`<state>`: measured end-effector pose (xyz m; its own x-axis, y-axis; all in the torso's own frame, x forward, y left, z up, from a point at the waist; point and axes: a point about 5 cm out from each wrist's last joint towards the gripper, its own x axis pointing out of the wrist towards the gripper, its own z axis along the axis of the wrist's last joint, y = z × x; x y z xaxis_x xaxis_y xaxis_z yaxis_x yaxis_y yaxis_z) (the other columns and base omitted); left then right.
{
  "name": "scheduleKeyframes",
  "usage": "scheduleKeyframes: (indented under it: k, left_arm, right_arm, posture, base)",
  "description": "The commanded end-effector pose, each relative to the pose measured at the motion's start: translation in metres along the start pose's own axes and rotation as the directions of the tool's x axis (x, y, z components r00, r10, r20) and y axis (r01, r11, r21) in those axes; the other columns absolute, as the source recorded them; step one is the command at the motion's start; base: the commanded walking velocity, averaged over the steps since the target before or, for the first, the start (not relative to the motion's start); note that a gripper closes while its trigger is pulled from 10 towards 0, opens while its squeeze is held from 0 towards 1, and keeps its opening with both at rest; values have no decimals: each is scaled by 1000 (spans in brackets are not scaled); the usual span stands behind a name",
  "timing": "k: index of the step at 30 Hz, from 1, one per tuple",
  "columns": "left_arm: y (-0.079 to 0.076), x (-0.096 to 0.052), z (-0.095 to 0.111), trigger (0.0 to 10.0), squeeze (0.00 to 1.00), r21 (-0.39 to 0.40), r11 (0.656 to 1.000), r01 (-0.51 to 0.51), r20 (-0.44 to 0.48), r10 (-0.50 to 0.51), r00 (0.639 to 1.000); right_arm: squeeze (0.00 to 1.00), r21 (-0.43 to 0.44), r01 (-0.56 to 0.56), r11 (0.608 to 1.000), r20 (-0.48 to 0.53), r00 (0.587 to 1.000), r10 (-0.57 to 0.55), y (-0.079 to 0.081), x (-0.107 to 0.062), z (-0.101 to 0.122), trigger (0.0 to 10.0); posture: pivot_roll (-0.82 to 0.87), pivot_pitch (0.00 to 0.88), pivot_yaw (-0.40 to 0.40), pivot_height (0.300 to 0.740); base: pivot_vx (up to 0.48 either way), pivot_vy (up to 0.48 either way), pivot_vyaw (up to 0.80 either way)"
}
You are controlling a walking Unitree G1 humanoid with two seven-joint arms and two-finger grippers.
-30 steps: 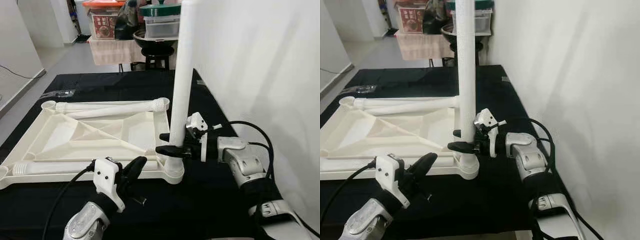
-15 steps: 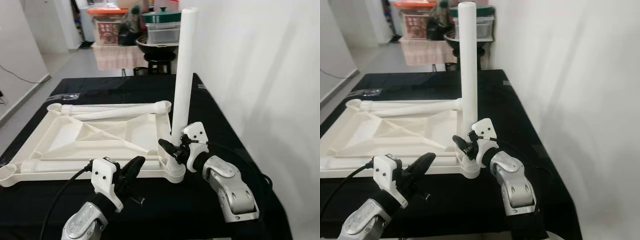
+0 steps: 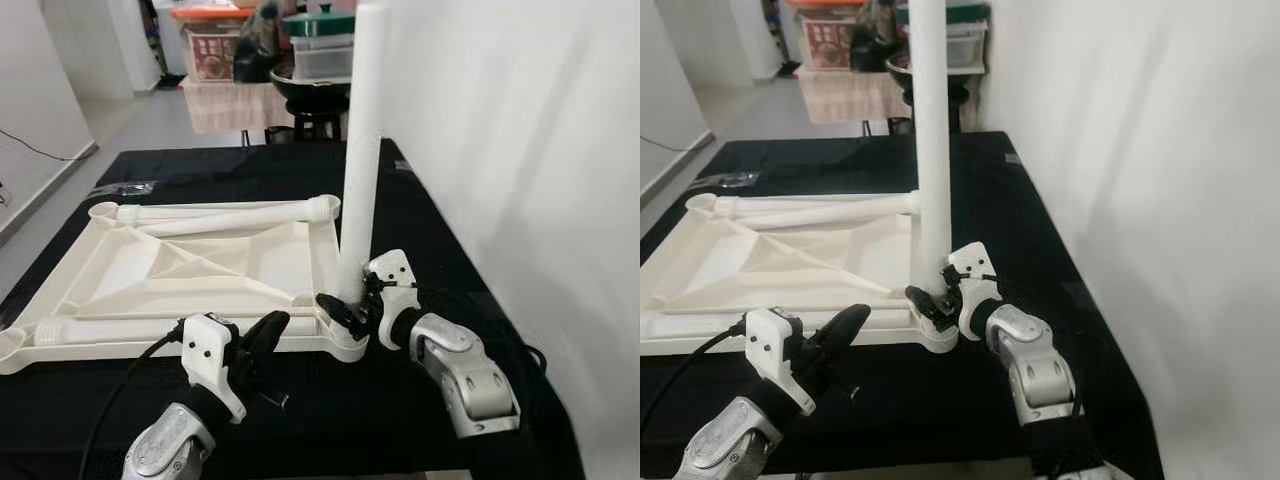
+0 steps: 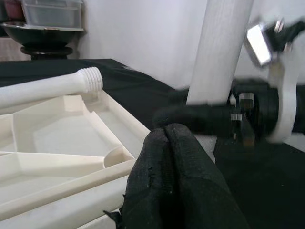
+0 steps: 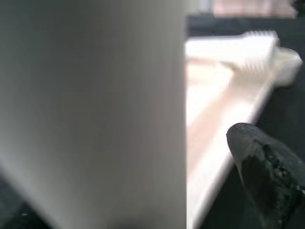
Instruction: Building children table
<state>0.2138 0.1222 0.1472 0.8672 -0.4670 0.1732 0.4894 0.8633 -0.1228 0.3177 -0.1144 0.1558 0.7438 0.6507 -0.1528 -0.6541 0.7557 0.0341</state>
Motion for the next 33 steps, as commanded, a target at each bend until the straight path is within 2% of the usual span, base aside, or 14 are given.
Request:
scheduleKeyframes:
  k: [1, 2, 4, 5, 8, 10, 11, 14, 15, 21, 25, 31, 32, 33]
  left_arm:
    - [0, 1, -3, 10000, 0, -4, 1000, -6, -11, 6, 1000]
    - [-1, 1, -3, 10000, 0, -6, 1000, -6, -10, 6, 1000]
    - [-1, 2, -4, 10000, 0, -7, 1000, -5, -9, 5, 1000]
    - [-1, 2, -4, 10000, 0, -7, 1000, -5, -9, 5, 1000]
    - [0, 4, -5, 10000, 0, -7, 1000, -16, -3, 16, 1000]
    - [0, 4, -5, 10000, 0, -7, 1000, -16, -3, 16, 1000]
    - [-1, 4, -5, 10000, 0, -7, 1000, -17, -4, 17, 1000]
    - [-1, 4, -5, 10000, 0, -7, 1000, -16, -4, 16, 1000]
    - [-1, 4, -5, 10000, 0, -8, 1000, -15, -5, 15, 1000]
    - [-2, 3, -4, 10000, 0, -10, 1000, -14, -5, 14, 1000]
    - [-2, 3, -4, 10000, 0, -12, 1000, -14, -3, 14, 1000]
    - [-1, 3, -3, 10000, 0, -13, 1000, -14, -1, 14, 1000]
    - [-1, 3, -3, 10000, 0, -14, 1000, -13, 0, 13, 1000]
    - [-1, 3, -3, 10000, 0, -14, 1000, -13, 0, 13, 1000]
  right_arm:
    - [0, -54, -158, 986, 58, 985, 161, -1, 0, 17, 10000]
    - [0, -120, -242, 963, 30, 968, 247, -2, -1, 18, 10000]
    - [0, -162, -296, 941, 0, 954, 300, -3, -2, 18, 10000]
    - [0, -162, -296, 941, 0, 954, 300, -3, -2, 18, 10000]
    - [0, -147, -465, 873, -10, 883, 469, -5, -3, 20, 10000]
    - [0, -147, -465, 873, -10, 883, 469, -5, -3, 20, 10000]
    - [0, -123, -519, 846, 11, 851, 524, -8, 1, 24, 10000]
    - [0, -114, -537, 836, 18, 840, 542, -10, 2, 24, 10000]
    - [0, -103, -560, 822, 28, 825, 565, -9, 3, 25, 0]
    - [0, -91, -587, 805, 36, 806, 591, -9, 2, 25, 0]
    - [0, -96, -592, 801, 29, 802, 596, -11, -7, 18, 0]
    - [0, -74, -548, 833, 51, 833, 552, -9, -16, 11, 0]
    - [0, -42, -502, 864, 80, 860, 504, -2, -18, 7, 0]
    - [0, -42, -502, 864, 80, 860, 504, -2, -18, 7, 0]
  posture:
    - [-72, 0, -13, 740]
    - [-70, 0, -18, 740]
    - [-70, 0, -18, 740]
    - [-70, 0, -18, 740]
    - [-65, 0, -31, 740]
    - [-65, 0, -31, 740]
    - [-57, 0, -31, 740]
    - [-57, 0, -31, 740]
    - [-55, 0, -27, 740]
    - [-58, 0, -25, 740]
    - [-65, 0, -21, 740]
    - [-75, 1, -15, 740]
    - [-79, 6, -18, 740]
    - [-79, 6, -18, 740]
  base:
    - [0, 0, 0]
    - [0, 0, 0]
    - [0, 0, 0]
    - [0, 0, 0]
    - [0, 0, 0]
    - [0, 0, 0]
    - [0, 0, 0]
    - [0, 0, 0]
    - [0, 0, 0]
    - [0, 0, 0]
    - [0, 0, 0]
    - [0, 0, 0]
    - [0, 0, 0]
    - [0, 0, 0]
